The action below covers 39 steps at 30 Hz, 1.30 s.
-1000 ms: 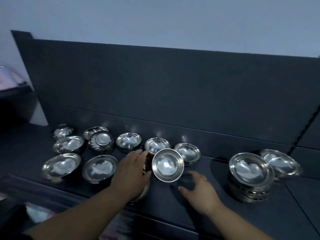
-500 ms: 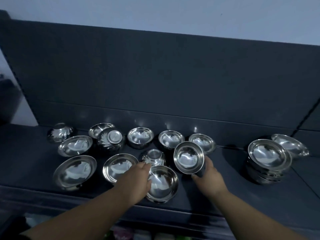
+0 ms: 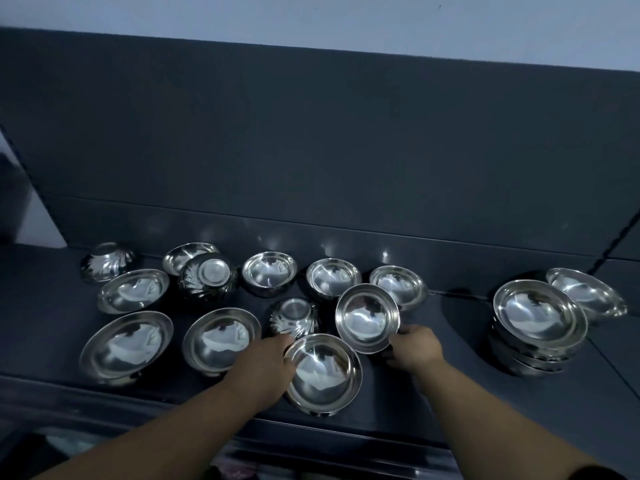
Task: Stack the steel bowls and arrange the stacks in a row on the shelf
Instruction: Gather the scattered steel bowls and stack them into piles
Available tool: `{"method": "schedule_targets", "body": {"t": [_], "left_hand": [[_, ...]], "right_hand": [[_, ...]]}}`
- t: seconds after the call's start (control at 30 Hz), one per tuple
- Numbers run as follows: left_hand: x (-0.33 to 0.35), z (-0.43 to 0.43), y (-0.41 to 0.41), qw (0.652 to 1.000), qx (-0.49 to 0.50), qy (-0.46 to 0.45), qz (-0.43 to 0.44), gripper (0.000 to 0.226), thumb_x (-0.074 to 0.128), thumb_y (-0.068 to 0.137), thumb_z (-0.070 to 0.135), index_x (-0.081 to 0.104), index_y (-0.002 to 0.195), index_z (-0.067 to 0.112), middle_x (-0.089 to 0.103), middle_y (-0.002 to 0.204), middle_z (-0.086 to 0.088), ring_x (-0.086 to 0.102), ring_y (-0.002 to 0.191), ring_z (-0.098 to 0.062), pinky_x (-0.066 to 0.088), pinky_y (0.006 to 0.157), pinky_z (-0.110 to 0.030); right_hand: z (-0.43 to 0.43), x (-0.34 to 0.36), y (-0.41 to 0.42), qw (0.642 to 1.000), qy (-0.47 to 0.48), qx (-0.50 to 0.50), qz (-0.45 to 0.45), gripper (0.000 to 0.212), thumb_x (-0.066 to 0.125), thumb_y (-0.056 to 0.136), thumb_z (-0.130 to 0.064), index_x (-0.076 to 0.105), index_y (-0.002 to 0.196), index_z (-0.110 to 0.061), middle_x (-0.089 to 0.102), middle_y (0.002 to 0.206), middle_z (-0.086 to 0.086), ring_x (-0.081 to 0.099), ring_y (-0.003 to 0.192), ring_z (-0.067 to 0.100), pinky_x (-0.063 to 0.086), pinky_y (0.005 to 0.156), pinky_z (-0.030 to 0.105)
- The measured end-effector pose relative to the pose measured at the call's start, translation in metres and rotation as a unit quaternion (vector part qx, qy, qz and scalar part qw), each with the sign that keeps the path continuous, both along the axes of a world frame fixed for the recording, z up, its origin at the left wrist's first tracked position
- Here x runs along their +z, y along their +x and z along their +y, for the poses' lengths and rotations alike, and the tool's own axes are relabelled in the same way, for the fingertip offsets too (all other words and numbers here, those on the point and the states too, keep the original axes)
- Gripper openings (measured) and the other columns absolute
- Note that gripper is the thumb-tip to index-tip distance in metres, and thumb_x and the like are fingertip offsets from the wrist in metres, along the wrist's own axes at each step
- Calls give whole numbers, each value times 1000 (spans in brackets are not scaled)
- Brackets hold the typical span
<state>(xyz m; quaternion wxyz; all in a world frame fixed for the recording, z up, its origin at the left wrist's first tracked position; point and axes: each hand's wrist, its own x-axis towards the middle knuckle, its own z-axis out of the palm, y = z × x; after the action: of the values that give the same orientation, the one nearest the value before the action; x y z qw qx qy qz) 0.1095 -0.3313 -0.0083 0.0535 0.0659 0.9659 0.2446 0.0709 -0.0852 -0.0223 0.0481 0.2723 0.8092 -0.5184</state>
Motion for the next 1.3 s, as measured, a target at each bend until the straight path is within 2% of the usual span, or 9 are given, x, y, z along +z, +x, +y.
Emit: {"method": "schedule_targets", "body": {"t": [0.17, 0.3, 0.4, 0.53, 0.73, 0.87, 1.0, 1.17, 1.3], "left_hand": [[4, 9, 3, 998, 33, 48, 2, 23, 51, 90, 23, 65, 109, 22, 70, 93, 5, 63, 87, -12, 48, 77, -25], [1, 24, -1, 990, 57, 122, -31, 24, 52, 90, 21, 65, 110, 22, 72, 90, 1, 68, 75, -15, 56, 71, -28], [4, 42, -3, 953, 103, 265, -102, 31, 51, 94, 17, 57, 124, 17, 67, 102, -2, 68, 69, -21, 59, 60, -32], [12, 61, -4, 914, 121, 365, -128, 36, 42, 99, 28, 48, 134, 22, 61, 101, 2, 69, 83, -25, 60, 65, -36], [16, 69, -14, 955, 76, 277, -76, 50, 45, 93, 50, 39, 140, 35, 58, 124, 4, 61, 100, -16, 58, 73, -33], [9, 73, -16, 968, 43, 243, -50, 47, 52, 93, 32, 41, 138, 36, 55, 123, 15, 58, 107, -11, 54, 90, -37], [0, 77, -20, 961, 56, 267, -49, 45, 52, 94, 30, 42, 138, 37, 54, 125, 14, 59, 102, -6, 58, 79, -31], [-9, 78, -28, 956, 99, 271, -45, 49, 53, 91, 27, 45, 139, 34, 56, 129, 11, 54, 118, -8, 52, 96, -39], [-12, 78, -29, 954, 110, 275, -44, 47, 52, 91, 26, 47, 137, 32, 59, 130, 8, 57, 117, -10, 51, 97, -40]], "right_hand": [[9, 12, -2, 995, 74, -10, 62, 14, 58, 85, -23, 65, 80, -12, 73, 77, 10, 71, 77, 30, 59, 79, 39], [24, 48, 5, 979, 135, -14, 154, 21, 57, 90, -32, 67, 88, -14, 70, 80, 3, 65, 79, 23, 46, 65, 25], [31, 67, 10, 974, 153, 28, 163, 18, 57, 87, -30, 69, 84, -16, 71, 75, 1, 68, 76, 23, 54, 71, 30], [31, 72, 19, 967, 193, 117, 120, 19, 57, 80, -26, 72, 80, -14, 72, 68, 4, 70, 66, 23, 60, 68, 35], [28, 57, 19, 959, 213, 173, 78, 24, 58, 83, -32, 72, 76, -14, 72, 66, 2, 70, 67, 15, 59, 70, 30], [36, 45, 11, 975, 156, 140, 70, 20, 59, 84, -32, 73, 80, -18, 73, 70, -1, 71, 68, 16, 59, 75, 29], [53, 28, -14, 991, 105, 54, 59, 29, 61, 87, -46, 68, 83, -18, 75, 85, 4, 71, 83, 23, 57, 85, 38], [61, 13, -38, 982, -188, -24, -12, 25, 62, 92, -36, 58, 97, -12, 66, 91, 12, 68, 81, 30, 58, 69, 41], [66, 4, -56, 963, -266, -34, -37, 31, 57, 96, -32, 58, 112, -5, 68, 104, 17, 67, 83, 29, 55, 68, 34]]}}
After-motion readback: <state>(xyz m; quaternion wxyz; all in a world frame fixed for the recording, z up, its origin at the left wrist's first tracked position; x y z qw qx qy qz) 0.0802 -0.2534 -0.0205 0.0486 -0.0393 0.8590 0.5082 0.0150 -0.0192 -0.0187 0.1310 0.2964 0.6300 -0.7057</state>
